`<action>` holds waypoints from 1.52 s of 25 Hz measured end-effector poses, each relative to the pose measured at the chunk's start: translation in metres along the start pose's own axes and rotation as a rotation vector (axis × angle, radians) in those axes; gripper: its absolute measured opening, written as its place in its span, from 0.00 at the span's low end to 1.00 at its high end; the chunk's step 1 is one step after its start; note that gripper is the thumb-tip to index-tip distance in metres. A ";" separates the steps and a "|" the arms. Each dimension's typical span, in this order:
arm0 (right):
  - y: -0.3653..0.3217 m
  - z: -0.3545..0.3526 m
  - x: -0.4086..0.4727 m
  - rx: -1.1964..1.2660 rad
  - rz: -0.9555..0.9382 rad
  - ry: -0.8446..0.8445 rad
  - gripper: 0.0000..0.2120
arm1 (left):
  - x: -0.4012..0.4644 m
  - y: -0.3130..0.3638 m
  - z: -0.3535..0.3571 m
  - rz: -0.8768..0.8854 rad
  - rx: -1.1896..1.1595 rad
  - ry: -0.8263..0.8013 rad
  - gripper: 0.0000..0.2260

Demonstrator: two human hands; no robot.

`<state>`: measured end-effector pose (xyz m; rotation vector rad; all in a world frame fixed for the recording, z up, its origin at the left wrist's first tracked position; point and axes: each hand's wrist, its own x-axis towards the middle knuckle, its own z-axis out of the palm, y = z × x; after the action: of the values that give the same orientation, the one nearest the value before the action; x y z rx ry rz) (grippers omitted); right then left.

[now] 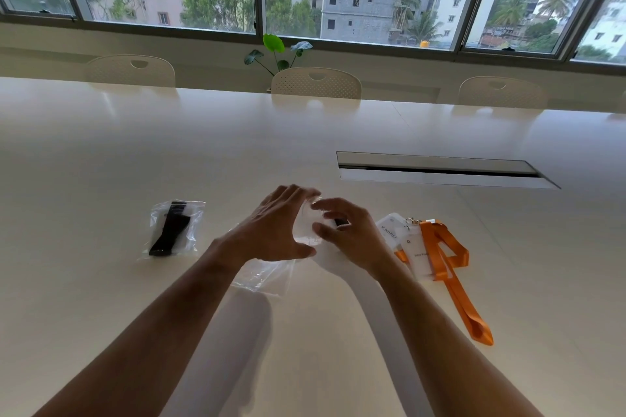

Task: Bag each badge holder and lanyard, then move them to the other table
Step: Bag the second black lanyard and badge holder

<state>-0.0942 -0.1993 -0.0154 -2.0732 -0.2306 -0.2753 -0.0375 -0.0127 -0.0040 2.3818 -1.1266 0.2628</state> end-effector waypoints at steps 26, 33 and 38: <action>0.022 -0.014 0.009 -0.457 0.504 0.025 0.14 | -0.007 -0.002 0.007 -0.075 0.000 0.009 0.43; 0.028 -0.016 0.000 -0.083 0.485 0.031 0.13 | -0.006 -0.004 0.004 -0.122 0.000 0.007 0.43; 0.028 -0.030 -0.003 0.292 0.512 0.122 0.16 | -0.007 -0.006 0.005 -0.168 0.032 0.004 0.43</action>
<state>-0.0927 -0.2395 -0.0247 -1.7470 0.3169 -0.0483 -0.0374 -0.0070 -0.0126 2.4857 -0.9196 0.2300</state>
